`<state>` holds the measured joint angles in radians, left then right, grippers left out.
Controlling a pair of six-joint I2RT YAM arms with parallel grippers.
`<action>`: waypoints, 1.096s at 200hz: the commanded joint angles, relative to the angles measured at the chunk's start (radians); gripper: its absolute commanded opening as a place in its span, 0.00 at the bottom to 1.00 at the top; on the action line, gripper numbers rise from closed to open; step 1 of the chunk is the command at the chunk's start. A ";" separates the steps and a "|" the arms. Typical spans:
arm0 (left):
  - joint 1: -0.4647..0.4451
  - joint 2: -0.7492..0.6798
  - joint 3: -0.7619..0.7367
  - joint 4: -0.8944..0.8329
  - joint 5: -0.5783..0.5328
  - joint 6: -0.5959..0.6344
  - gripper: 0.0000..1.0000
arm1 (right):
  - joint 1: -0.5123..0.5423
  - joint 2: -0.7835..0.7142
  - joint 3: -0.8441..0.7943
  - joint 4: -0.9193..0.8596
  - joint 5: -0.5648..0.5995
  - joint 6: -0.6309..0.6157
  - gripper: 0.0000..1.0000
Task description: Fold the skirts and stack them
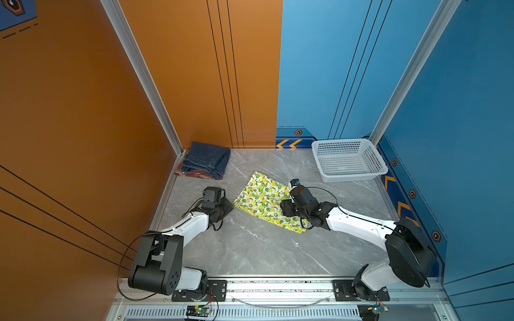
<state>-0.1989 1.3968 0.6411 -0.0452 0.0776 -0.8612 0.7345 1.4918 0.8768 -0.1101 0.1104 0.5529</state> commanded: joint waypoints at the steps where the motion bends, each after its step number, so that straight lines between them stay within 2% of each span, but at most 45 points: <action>1: -0.063 0.046 0.073 -0.069 -0.043 0.063 0.48 | -0.024 -0.034 -0.048 -0.039 0.026 0.099 0.64; 58: -0.217 0.201 0.266 -0.180 -0.117 0.175 0.48 | -0.026 -0.049 -0.106 -0.061 0.033 0.147 0.64; 98: -0.264 0.241 0.321 -0.250 -0.159 0.220 0.47 | -0.063 -0.103 -0.142 -0.105 0.064 0.155 0.63; 121: -0.243 0.188 0.276 -0.257 -0.161 0.201 0.50 | -0.070 -0.158 -0.167 -0.151 0.089 0.160 0.64; 158: -0.160 0.099 0.175 -0.212 -0.120 0.147 0.53 | -0.073 -0.239 -0.225 -0.184 0.118 0.174 0.64; 188: -0.091 0.123 0.141 -0.152 -0.043 0.115 0.52 | -0.066 -0.267 -0.254 -0.198 0.097 0.189 0.63; 219: -0.071 0.169 0.144 -0.062 -0.005 0.083 0.52 | -0.060 -0.287 -0.273 -0.206 0.089 0.193 0.63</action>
<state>-0.2779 1.5311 0.7864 -0.1780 0.0147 -0.7406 0.6678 1.2335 0.6220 -0.2703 0.1883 0.7269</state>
